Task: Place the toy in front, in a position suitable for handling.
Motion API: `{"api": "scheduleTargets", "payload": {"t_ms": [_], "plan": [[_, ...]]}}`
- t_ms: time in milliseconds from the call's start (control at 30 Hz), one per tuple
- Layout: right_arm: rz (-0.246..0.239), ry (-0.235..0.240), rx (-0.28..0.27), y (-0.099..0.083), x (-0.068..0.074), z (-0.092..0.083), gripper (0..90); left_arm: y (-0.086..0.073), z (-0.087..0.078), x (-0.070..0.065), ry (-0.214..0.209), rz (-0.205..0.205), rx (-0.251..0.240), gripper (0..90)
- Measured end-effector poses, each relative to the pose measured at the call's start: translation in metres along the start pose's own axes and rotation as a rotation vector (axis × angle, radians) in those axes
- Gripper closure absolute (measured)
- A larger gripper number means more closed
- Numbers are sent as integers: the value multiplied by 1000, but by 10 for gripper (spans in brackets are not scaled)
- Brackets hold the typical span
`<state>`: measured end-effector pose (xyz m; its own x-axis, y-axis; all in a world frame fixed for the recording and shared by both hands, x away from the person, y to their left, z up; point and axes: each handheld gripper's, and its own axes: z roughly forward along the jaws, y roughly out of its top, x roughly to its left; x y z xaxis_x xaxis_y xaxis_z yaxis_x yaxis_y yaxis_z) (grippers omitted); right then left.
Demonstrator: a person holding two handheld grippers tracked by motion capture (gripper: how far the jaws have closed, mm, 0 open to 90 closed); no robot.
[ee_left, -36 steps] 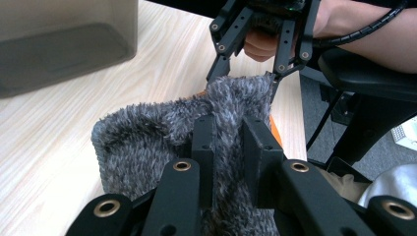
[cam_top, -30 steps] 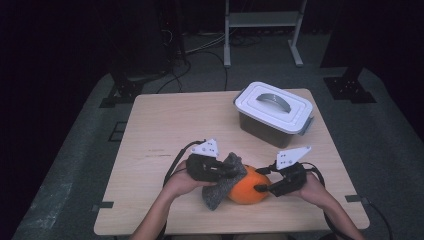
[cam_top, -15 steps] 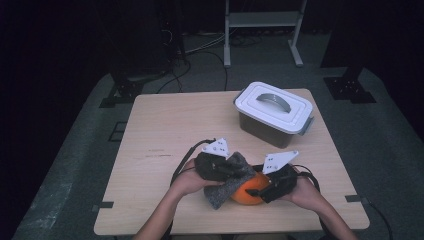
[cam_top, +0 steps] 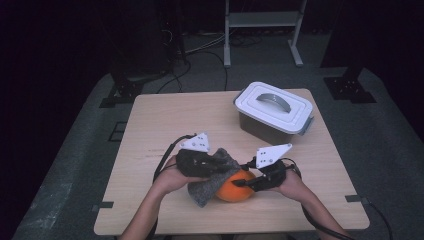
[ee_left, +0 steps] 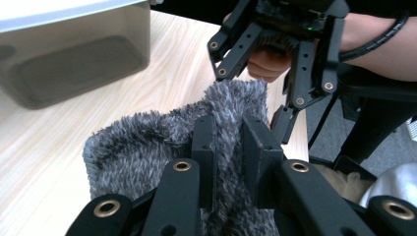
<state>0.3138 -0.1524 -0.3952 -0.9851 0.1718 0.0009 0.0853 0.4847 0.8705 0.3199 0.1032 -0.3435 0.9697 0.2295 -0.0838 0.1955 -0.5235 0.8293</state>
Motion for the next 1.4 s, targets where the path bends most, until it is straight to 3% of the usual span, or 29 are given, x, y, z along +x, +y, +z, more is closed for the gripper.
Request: {"api": "scheduleTargets", "payload": {"t_ms": [100, 200, 300, 367, 600, 800, 1000, 1067, 1133, 1233, 1400], "plan": [[-9, 23, -3, 4, -2, 9, 529, -4, -3, 1, 12, -8, 13, 770], [-39, 64, 69, -1, -2, 20, 504, -14, 5, 5, 16, -32, 55, 770], [-77, 48, 97, -4, 3, 19, 506, -22, 8, 11, -5, -86, 9, 767], [-81, 40, 105, -6, 1, 14, 507, -24, 7, 14, 5, -88, 5, 767], [-10, 25, 68, -30, -10, -11, 502, -26, 12, 13, -19, -96, -2, 767], [5, 13, 72, -37, -10, -19, 488, -16, 20, 6, -39, -55, -3, 767], [34, -37, 116, -25, -5, -17, 308, -13, 24, 5, -10, -46, 12, 768], [55, -32, 127, -22, -3, -14, 260, -14, 25, 7, -25, -58, 8, 768], [31, -17, 129, -24, -2, -12, 302, -18, 26, 9, -51, -75, 7, 767], [20, 0, 111, -29, -3, -14, 384, -22, 24, 12, -54, -90, -10, 766], [16, -4, 93, -32, -3, -15, 410, -26, 21, 14, -51, -102, -13, 766]]}}
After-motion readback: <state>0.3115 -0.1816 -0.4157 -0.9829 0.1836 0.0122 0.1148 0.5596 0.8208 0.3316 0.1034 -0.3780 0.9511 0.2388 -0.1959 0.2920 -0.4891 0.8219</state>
